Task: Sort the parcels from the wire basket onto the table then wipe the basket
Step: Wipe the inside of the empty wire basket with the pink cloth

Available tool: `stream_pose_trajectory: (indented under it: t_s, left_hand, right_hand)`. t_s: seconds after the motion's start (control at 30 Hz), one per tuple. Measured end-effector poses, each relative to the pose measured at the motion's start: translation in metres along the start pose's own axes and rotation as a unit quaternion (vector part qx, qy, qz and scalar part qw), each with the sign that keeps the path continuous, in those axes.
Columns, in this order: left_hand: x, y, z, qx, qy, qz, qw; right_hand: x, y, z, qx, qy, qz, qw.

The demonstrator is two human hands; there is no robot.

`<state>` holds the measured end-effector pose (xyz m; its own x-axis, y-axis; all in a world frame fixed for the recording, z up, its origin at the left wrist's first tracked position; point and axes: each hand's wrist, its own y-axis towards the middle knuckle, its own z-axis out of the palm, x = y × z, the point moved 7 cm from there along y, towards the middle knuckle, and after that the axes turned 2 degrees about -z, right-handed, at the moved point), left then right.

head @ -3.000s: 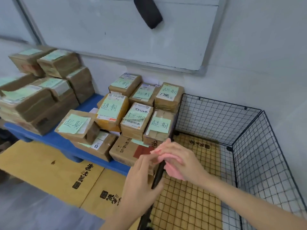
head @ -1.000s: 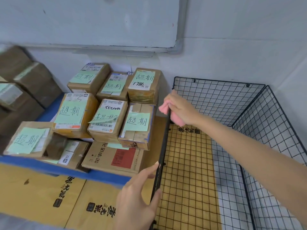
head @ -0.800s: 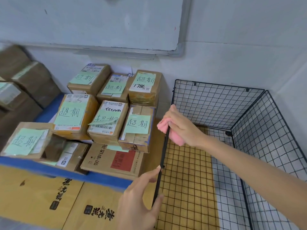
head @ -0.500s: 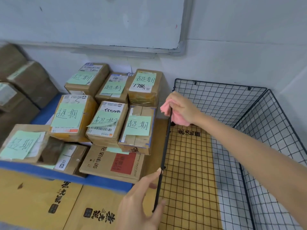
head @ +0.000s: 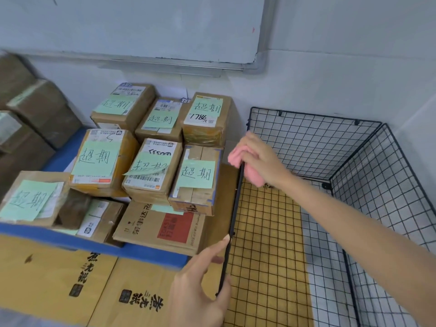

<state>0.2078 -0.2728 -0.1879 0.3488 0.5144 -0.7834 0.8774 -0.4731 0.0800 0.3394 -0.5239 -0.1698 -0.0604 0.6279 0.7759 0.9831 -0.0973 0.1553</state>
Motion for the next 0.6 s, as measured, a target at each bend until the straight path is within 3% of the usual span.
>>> stream_pose_trajectory:
  t_s: [0.1,0.23,0.6]
  left_hand:
    - [-0.003,-0.001,0.000,-0.005,-0.003,0.004,1.000]
    - [-0.001,0.001,0.001,-0.005,-0.014,0.004,1.000]
    - [0.005,-0.003,0.002,0.007,-0.054,-0.018,0.998]
  right_hand:
    - [0.017,-0.042,0.018,0.003,0.012,-0.035,0.999]
    - [0.018,-0.033,0.018,-0.008,-0.024,-0.055,0.998]
    - [-0.016,0.068,-0.022,-0.054,-0.120,0.022,0.991]
